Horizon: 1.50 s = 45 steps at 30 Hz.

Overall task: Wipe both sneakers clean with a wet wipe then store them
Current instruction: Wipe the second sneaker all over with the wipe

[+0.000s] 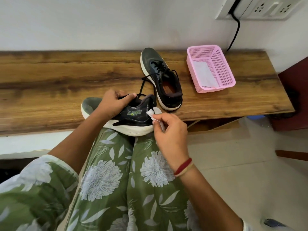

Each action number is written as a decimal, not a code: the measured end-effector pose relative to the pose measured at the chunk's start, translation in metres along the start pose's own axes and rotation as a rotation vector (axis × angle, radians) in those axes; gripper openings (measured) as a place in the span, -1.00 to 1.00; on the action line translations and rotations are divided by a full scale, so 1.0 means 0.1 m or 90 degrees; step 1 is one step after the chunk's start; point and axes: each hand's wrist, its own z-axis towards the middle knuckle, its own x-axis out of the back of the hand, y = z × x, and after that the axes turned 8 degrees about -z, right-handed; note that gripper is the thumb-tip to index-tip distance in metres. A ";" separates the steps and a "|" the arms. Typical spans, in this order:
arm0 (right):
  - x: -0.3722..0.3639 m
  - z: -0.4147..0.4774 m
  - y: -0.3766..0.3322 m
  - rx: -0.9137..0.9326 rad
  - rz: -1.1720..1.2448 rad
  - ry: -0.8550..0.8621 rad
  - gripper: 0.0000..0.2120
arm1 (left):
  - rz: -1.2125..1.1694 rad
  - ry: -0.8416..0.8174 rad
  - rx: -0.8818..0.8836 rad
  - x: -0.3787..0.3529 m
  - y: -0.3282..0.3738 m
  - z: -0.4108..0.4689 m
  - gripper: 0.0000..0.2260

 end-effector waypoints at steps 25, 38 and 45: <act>-0.07 0.47 0.23 -0.093 0.201 0.063 -0.81 | 0.078 -0.142 0.137 0.08 0.63 0.06 -0.40; -0.15 0.46 0.28 -0.225 0.452 0.016 -0.84 | 0.069 -0.220 0.181 -0.23 0.54 0.17 -0.60; -0.18 0.46 0.27 -0.208 0.412 0.150 -0.76 | 0.042 -0.206 0.207 -0.28 0.52 0.20 -0.62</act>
